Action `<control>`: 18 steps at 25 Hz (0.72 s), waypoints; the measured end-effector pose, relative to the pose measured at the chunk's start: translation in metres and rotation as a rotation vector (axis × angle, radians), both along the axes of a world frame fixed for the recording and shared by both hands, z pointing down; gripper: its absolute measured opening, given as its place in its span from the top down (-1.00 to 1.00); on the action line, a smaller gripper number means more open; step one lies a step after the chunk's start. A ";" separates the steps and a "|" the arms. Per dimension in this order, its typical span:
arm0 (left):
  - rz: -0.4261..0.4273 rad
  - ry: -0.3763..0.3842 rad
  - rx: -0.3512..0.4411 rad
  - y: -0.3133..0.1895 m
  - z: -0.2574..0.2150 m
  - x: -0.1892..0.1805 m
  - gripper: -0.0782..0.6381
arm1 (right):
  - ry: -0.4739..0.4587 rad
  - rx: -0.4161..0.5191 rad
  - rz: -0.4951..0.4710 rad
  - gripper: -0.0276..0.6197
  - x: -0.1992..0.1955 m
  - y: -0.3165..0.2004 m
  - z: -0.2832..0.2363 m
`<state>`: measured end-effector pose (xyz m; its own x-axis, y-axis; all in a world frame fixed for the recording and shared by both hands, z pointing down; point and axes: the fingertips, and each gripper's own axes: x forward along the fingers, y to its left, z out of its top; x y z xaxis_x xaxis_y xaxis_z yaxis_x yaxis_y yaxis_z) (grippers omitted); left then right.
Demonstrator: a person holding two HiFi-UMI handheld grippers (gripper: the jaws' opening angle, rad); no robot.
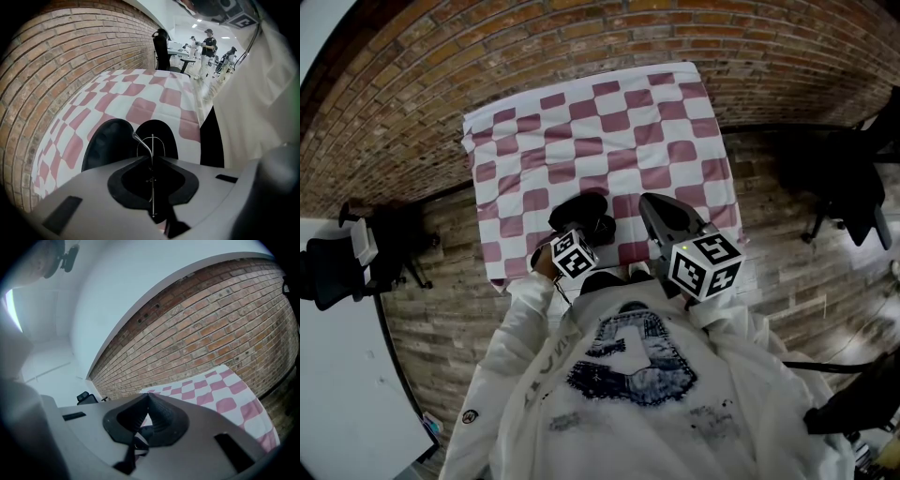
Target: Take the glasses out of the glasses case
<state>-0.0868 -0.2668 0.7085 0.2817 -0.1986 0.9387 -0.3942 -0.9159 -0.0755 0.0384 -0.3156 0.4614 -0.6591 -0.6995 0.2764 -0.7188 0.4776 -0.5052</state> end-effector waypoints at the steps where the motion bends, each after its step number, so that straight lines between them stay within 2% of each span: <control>1: -0.002 0.002 0.000 0.000 0.000 0.000 0.67 | 0.000 0.001 0.001 0.87 0.000 0.000 0.000; 10: -0.021 0.027 0.020 -0.003 -0.007 0.001 0.67 | -0.001 0.004 0.007 0.87 0.001 0.003 -0.002; 18: -0.089 0.086 0.064 -0.008 -0.027 -0.004 0.67 | -0.001 -0.003 0.003 0.87 -0.007 0.016 0.001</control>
